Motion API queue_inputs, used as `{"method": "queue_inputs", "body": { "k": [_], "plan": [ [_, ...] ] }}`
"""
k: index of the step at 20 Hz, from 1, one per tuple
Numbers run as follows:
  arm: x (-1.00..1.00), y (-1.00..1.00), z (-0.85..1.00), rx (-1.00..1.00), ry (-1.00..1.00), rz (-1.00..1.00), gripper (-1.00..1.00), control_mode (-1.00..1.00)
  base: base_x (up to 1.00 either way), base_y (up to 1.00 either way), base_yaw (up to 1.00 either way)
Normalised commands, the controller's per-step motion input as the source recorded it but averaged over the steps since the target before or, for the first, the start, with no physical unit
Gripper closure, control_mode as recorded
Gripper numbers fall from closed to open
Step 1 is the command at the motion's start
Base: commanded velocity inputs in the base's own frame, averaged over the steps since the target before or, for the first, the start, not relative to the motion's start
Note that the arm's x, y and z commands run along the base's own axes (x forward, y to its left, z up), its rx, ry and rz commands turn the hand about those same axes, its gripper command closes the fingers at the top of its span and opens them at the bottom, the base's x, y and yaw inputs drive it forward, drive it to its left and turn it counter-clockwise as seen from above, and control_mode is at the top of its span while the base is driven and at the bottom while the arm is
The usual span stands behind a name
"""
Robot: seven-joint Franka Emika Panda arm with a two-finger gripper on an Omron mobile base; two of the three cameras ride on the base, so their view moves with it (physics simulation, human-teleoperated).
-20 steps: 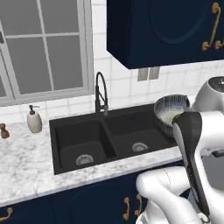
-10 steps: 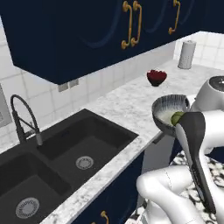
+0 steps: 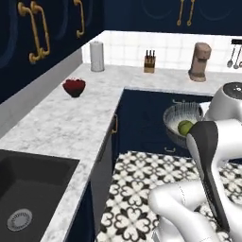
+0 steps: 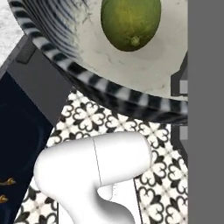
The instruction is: Pick the lime from the sink and place it in the bowl. Then pick the bowl and place it in the microwave. Then close the microwave door and press the start button.
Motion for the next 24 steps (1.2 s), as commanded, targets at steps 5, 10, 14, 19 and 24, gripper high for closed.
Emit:
{"method": "queue_inputs", "body": {
  "k": [5, 10, 14, 19, 24],
  "plan": [
    [0.00, 0.00, 0.00, 0.00, 0.00, 0.00, 1.00, 1.00, 0.05, -1.00, -0.63],
    [0.00, 0.00, 0.00, 0.00, 0.00, 0.00, 1.00, 1.00, 0.08, -0.98, -0.65],
    [0.00, 0.00, 0.00, 0.00, 0.00, 0.00, 1.00, 1.00, 0.03, -0.77, -0.73],
    [0.00, 0.00, 0.00, 0.00, 0.00, 0.00, 1.00, 1.00, 0.01, -0.70, -0.75],
    [0.00, 0.00, 0.00, 0.00, 0.00, 0.00, 1.00, 1.00, 0.00, -0.61, -0.77]
  ]
}}
